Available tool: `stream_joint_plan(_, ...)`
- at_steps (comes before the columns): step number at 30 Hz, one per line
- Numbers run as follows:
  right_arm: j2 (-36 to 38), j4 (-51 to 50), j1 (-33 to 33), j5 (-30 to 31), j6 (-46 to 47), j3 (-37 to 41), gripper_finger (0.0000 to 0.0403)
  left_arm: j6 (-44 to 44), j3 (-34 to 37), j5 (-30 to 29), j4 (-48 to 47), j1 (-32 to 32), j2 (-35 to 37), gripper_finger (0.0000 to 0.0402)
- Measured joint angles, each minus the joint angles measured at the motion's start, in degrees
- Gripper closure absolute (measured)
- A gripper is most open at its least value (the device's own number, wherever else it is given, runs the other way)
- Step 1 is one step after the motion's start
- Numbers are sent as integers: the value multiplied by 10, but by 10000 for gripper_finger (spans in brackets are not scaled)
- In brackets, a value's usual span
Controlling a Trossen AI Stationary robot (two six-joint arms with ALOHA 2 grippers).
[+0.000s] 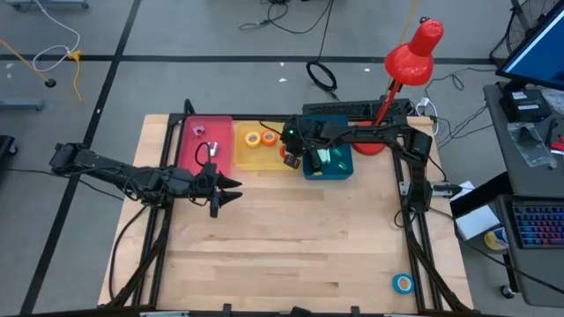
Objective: Pick and place Stapler, Stapler remover, tape
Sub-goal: Put the red tape into the yellow bin
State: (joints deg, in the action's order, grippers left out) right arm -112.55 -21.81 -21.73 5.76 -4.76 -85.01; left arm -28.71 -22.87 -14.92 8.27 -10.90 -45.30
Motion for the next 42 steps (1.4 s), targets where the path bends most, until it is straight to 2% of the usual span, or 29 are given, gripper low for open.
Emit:
stream_joint_plan(13, 0, 6, 8, -44, -38, 0, 323, -1, 0, 18, -9, 0, 0, 204)
stream_joint_plan(31, 0, 6, 27, -44, -80, 0, 323, 12, 0, 50, -13, -1, 0, 204)
stream_joint_plan(42, 0, 7, 26, -41, -63, 0, 323, 18, 0, 50, -12, -1, 0, 204)
